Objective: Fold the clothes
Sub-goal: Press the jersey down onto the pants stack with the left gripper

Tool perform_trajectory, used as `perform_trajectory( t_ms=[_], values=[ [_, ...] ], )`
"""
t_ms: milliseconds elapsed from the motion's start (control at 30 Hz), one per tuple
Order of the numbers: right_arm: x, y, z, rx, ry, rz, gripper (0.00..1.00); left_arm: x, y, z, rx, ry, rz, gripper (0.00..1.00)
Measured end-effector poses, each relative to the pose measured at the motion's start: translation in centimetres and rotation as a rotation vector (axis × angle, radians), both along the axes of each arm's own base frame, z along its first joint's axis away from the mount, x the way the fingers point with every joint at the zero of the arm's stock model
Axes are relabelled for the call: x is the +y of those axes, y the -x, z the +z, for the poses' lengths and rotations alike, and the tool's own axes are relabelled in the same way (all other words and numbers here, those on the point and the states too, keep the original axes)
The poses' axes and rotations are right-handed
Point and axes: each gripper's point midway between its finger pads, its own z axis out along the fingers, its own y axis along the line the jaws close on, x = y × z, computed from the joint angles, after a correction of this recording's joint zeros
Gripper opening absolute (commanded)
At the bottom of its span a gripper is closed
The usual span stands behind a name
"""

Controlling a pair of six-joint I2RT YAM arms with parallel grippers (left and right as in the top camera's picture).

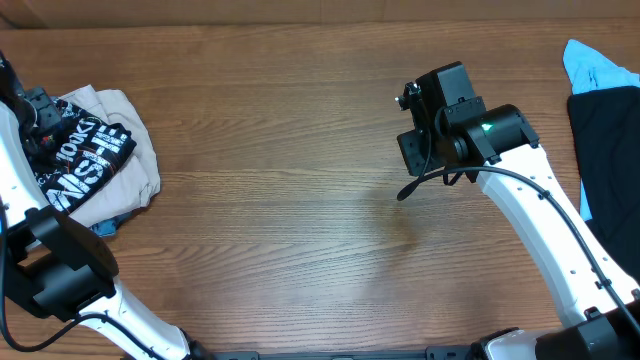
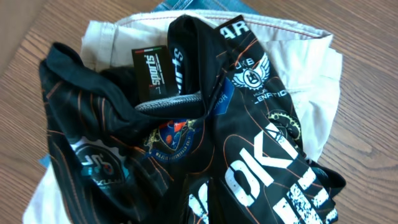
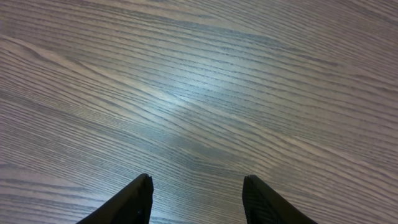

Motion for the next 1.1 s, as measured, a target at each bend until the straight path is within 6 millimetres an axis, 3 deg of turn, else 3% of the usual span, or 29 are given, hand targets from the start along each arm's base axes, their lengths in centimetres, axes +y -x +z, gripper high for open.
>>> perform_trajectory(
  t_ms=[133,400,500,733,800,900,1033,1100],
  values=[
    [0.0,0.0,0.0,0.001,0.000,0.000,0.50,0.4,-0.6,-2.1,-0.009,-0.002,0.008,0.16],
    [0.0,0.1,0.0,0.005,0.001,0.000,0.50,3.0,-3.2,-8.3,-0.025,-0.004,0.034,0.18],
    [0.0,0.2,-0.1,0.007,0.002,0.000,0.50,3.7,-3.4,-9.7,-0.027,0.004,0.051,0.28],
    [-0.1,0.3,-0.1,0.014,0.004,0.000,0.50,6.4,-3.7,-7.5,-0.109,-0.019,0.124,0.47],
    [-0.1,0.3,-0.1,0.015,0.004,0.000,0.50,7.2,-4.1,-6.2,-0.140,-0.037,0.133,0.58],
    [-0.1,0.3,-0.1,0.014,0.004,-0.001,0.50,8.0,-4.7,-4.4,-0.180,-0.060,0.144,0.58],
    [-0.1,0.3,-0.1,0.015,0.005,0.000,0.51,7.2,-3.9,-4.4,-0.142,-0.024,0.137,0.66],
    [-0.1,0.3,-0.1,0.013,0.004,-0.001,0.57,6.4,-3.8,-4.1,-0.136,0.011,0.123,0.69]
  ],
)
